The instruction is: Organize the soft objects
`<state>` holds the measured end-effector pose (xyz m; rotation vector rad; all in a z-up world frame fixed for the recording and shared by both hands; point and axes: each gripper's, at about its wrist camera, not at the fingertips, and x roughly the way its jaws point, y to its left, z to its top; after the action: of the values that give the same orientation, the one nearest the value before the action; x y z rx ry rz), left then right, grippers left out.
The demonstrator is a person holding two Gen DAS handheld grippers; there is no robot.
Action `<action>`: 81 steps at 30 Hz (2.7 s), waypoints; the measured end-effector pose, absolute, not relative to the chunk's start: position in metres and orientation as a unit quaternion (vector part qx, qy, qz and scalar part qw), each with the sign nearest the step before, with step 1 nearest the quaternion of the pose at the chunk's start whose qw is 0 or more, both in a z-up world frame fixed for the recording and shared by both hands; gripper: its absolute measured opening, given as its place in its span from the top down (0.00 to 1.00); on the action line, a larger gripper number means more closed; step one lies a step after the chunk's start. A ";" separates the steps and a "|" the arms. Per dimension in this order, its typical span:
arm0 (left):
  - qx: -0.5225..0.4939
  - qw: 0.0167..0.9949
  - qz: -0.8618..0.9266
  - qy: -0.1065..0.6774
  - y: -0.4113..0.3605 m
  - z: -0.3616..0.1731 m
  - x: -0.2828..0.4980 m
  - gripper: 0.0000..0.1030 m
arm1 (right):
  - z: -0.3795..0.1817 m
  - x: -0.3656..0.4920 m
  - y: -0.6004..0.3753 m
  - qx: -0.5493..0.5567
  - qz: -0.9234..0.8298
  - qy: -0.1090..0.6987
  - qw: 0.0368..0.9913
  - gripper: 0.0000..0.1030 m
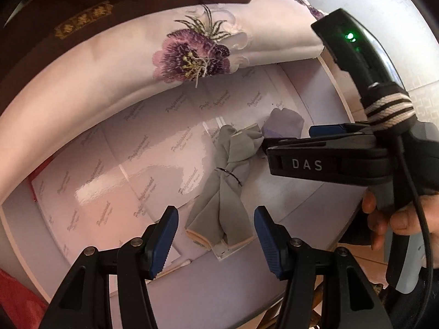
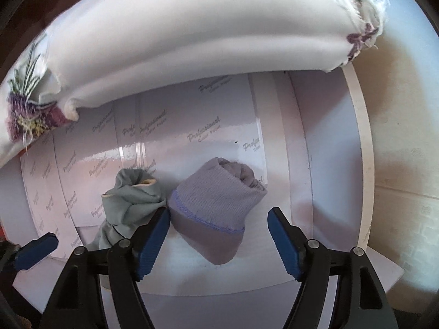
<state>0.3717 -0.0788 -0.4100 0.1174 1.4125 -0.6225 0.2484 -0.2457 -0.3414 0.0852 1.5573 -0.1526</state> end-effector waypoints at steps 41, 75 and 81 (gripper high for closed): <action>0.001 0.706 -0.102 0.701 -0.043 -0.460 0.380 0.79 | -0.298 0.254 -0.287 0.142 -0.071 0.674 0.722 0.23; -0.106 0.693 -0.090 0.707 0.000 -0.482 0.379 0.71 | -0.326 0.241 -0.236 0.003 -0.002 0.728 0.685 0.50; -0.106 0.693 -0.090 0.707 0.000 -0.480 0.378 0.71 | -0.328 0.236 -0.214 0.016 0.047 0.733 0.678 0.47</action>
<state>0.3784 -0.0002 -0.4802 -0.2358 1.5789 -0.2011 0.2357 -0.2139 -0.3283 0.0349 1.6468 0.1062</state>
